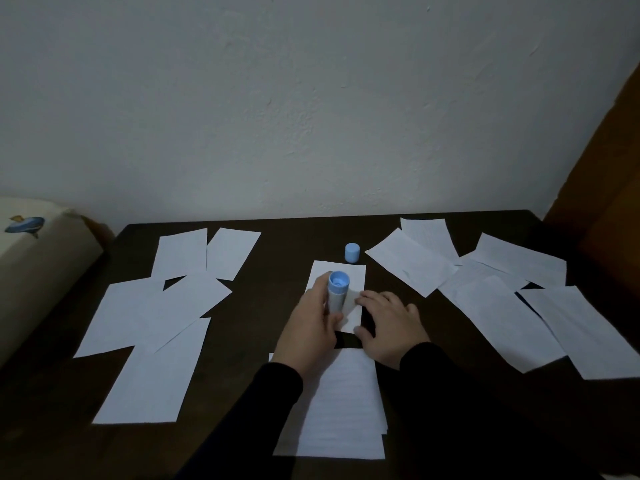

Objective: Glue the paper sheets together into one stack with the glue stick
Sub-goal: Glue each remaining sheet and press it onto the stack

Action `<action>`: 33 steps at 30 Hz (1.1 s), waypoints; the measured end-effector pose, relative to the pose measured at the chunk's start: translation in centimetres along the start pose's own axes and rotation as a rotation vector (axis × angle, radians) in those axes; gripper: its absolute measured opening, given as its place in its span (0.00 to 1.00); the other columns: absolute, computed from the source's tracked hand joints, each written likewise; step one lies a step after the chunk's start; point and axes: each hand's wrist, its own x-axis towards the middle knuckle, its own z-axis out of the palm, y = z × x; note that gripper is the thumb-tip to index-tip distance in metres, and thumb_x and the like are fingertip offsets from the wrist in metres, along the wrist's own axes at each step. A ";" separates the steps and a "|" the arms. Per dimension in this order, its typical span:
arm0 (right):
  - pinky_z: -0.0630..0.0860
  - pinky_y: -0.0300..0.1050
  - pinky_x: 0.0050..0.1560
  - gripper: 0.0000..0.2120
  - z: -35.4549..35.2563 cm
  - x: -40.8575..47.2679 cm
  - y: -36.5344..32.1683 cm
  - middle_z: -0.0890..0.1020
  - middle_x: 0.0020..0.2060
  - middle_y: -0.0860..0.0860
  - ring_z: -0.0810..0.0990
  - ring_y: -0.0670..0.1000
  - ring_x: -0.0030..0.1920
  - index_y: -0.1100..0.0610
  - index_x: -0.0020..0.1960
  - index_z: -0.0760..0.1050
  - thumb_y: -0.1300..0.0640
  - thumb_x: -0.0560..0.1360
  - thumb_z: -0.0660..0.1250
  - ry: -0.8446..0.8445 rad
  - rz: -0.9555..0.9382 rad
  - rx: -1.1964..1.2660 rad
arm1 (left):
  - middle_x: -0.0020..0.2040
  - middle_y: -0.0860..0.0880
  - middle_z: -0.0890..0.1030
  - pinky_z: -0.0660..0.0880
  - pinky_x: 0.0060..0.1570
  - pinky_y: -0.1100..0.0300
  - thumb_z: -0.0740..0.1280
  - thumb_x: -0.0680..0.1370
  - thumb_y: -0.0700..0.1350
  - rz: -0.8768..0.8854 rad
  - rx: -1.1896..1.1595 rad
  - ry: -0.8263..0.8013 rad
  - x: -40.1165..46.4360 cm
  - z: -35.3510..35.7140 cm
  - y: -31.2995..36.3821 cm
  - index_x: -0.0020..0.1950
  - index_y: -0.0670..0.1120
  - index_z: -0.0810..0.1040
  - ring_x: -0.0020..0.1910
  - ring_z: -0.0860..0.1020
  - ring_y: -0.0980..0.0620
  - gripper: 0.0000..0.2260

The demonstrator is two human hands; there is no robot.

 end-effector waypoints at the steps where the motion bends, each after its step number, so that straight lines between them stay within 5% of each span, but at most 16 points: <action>1: 0.54 0.56 0.72 0.27 0.0 0.0 0.0 0.58 0.76 0.43 0.52 0.49 0.76 0.47 0.75 0.59 0.46 0.78 0.60 -0.010 0.005 -0.005 | 0.64 0.54 0.72 0.64 0.56 0.67 0.64 0.79 0.39 -0.018 0.019 0.009 0.1 -0.3 -0.2 0.74 0.56 0.59 0.57 0.69 0.62 0.27; 8: 0.53 0.57 0.72 0.27 -0.3 0.2 0.0 0.56 0.76 0.43 0.52 0.50 0.76 0.46 0.76 0.58 0.46 0.78 0.60 -0.034 0.016 -0.014 | 0.69 0.53 0.71 0.68 0.68 0.51 0.65 0.78 0.39 -0.104 0.002 0.059 0.5 -1.8 -1.7 0.75 0.57 0.57 0.67 0.70 0.53 0.30; 11: 0.54 0.57 0.72 0.27 -0.2 0.2 0.0 0.57 0.76 0.43 0.52 0.49 0.76 0.46 0.75 0.58 0.46 0.78 0.61 -0.026 0.013 -0.002 | 0.70 0.53 0.71 0.69 0.67 0.49 0.65 0.78 0.39 -0.080 -0.029 0.073 0.3 -2.0 -2.0 0.75 0.59 0.55 0.68 0.71 0.52 0.32; 15: 0.55 0.56 0.71 0.27 -0.2 0.0 0.1 0.57 0.76 0.43 0.53 0.49 0.75 0.47 0.75 0.59 0.46 0.78 0.61 -0.014 0.000 0.002 | 0.64 0.51 0.73 0.75 0.61 0.53 0.64 0.79 0.45 -0.046 -0.180 0.298 -0.2 -2.7 -1.8 0.75 0.64 0.43 0.59 0.75 0.55 0.36; 20: 0.55 0.56 0.72 0.27 -0.4 0.2 -0.2 0.58 0.76 0.43 0.53 0.50 0.75 0.47 0.75 0.59 0.46 0.77 0.62 -0.031 0.014 -0.004 | 0.59 0.58 0.73 0.74 0.59 0.60 0.61 0.81 0.49 0.021 -0.202 0.421 -0.1 -4.3 -1.5 0.70 0.58 0.67 0.59 0.74 0.59 0.17; 25: 0.55 0.58 0.73 0.28 -0.7 0.4 -0.4 0.58 0.75 0.44 0.54 0.50 0.76 0.47 0.75 0.60 0.46 0.77 0.62 -0.063 0.026 -0.026 | 0.50 0.56 0.80 0.75 0.49 0.72 0.76 0.71 0.46 -0.072 -0.237 0.354 0.0 -5.1 -3.1 0.62 0.57 0.74 0.49 0.79 0.60 0.22; 30: 0.57 0.54 0.70 0.28 -0.4 0.1 -1.2 0.66 0.69 0.47 0.60 0.49 0.72 0.48 0.74 0.60 0.41 0.77 0.60 -0.001 -0.024 -0.112 | 0.46 0.52 0.81 0.75 0.41 0.65 0.74 0.72 0.49 -0.184 -0.255 0.373 0.2 -4.6 -4.4 0.53 0.54 0.77 0.42 0.79 0.55 0.12; 33: 0.60 0.51 0.66 0.27 0.2 -0.2 -2.1 0.70 0.63 0.48 0.65 0.50 0.66 0.48 0.73 0.61 0.38 0.78 0.55 0.079 -0.047 -0.143 | 0.52 0.51 0.79 0.77 0.53 0.57 0.69 0.73 0.61 -0.297 -0.187 0.378 0.9 -4.5 -5.4 0.59 0.52 0.78 0.49 0.77 0.54 0.19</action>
